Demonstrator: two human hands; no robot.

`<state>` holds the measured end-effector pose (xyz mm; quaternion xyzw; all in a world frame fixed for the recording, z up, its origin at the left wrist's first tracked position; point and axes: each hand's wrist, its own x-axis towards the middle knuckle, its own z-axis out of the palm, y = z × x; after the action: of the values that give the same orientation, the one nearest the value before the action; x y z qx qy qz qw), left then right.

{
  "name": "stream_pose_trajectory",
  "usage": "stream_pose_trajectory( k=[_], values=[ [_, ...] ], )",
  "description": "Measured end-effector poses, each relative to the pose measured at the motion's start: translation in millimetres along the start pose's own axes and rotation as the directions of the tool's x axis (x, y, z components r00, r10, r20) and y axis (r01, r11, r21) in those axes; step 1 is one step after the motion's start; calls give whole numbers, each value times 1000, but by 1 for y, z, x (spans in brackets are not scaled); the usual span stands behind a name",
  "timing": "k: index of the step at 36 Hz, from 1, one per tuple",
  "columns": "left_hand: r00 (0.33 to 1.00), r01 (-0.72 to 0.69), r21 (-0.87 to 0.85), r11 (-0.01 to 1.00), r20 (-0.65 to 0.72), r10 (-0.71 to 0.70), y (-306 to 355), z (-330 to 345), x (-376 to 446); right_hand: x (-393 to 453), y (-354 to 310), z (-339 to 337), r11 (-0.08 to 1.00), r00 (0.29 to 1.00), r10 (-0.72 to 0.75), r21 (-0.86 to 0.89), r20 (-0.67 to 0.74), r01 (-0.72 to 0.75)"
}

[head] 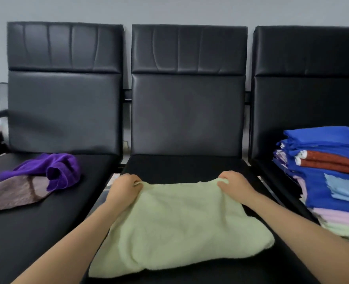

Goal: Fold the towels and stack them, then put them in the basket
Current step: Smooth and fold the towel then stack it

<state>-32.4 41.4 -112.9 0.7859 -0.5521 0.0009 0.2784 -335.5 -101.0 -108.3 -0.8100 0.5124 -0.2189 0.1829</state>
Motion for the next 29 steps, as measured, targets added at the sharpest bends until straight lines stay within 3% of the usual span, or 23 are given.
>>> stream_pose_trajectory(
  k=[7, 14, 29],
  values=[
    [999, -36, 90, 995, 15, 35, -2, 8, 6, -1, 3, 5, 985, 998, -56, -161, -14, 53],
    [989, 50, 106, 993, 136, -64, -7, -3, 2, -7, 8, -7, 993, 997, 71, -98, 1, -70],
    [927, 147, 173, 974, 321, -197, -2, -19, 0, -25, 3, -21, 948, 990, 62, -318, 128, -18]
  ],
)
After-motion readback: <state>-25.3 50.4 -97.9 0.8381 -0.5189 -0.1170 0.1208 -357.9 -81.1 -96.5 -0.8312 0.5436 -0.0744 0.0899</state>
